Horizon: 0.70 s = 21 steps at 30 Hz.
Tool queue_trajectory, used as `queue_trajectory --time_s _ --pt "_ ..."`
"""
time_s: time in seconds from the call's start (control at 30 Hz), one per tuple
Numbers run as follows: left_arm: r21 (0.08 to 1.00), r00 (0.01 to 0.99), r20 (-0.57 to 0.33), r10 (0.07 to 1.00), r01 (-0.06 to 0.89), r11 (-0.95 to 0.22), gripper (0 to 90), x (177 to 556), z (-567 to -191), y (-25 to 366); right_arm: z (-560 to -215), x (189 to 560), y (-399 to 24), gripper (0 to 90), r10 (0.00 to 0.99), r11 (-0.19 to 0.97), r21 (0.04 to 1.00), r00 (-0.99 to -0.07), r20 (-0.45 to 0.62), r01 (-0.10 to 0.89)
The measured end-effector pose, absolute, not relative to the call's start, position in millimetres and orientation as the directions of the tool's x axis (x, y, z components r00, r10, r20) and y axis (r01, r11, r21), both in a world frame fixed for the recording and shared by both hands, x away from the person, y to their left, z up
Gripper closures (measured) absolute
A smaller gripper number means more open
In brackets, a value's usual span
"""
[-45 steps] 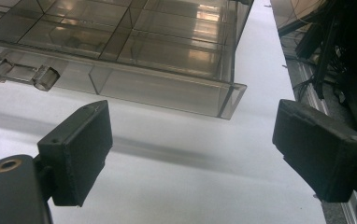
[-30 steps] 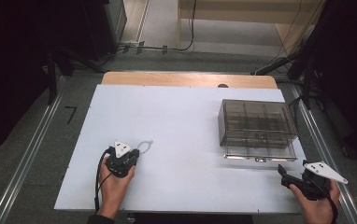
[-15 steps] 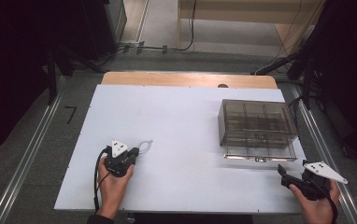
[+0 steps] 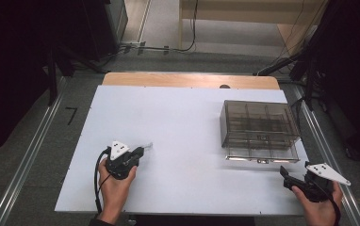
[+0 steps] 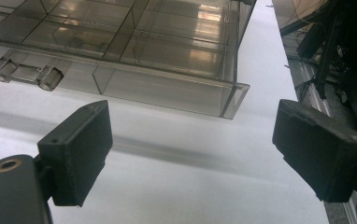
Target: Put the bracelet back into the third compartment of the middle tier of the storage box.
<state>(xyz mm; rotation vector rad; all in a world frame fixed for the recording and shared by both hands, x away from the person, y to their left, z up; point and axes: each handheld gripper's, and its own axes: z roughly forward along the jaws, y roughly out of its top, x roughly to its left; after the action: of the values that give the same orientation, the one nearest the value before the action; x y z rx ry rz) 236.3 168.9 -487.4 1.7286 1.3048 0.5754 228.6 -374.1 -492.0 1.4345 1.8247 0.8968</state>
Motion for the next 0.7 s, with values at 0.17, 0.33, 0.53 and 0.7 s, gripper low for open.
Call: queue_trajectory --time_s 0.17,0.33,0.53,0.7 --pt "0.865 0.369 -0.146 0.918 0.499 -0.063 86.3 233 -479 165 -492 228 -374 10.7 0.978 0.168 0.825 -0.199 -0.069 0.539" --pt "0.874 0.398 -0.148 0.906 0.48 -0.068 86.4 230 -473 159 -492 228 -374 10.9 0.977 0.169 0.827 -0.201 -0.069 0.536" --pt "0.882 0.423 -0.153 0.893 0.467 -0.07 86.4 228 -468 152 -491 228 -373 10.9 0.977 0.165 0.83 -0.206 -0.062 0.534" --pt "0.886 0.445 -0.163 0.881 0.459 -0.068 86.4 229 -464 143 -491 228 -373 10.9 0.975 0.166 0.833 -0.215 -0.058 0.528"
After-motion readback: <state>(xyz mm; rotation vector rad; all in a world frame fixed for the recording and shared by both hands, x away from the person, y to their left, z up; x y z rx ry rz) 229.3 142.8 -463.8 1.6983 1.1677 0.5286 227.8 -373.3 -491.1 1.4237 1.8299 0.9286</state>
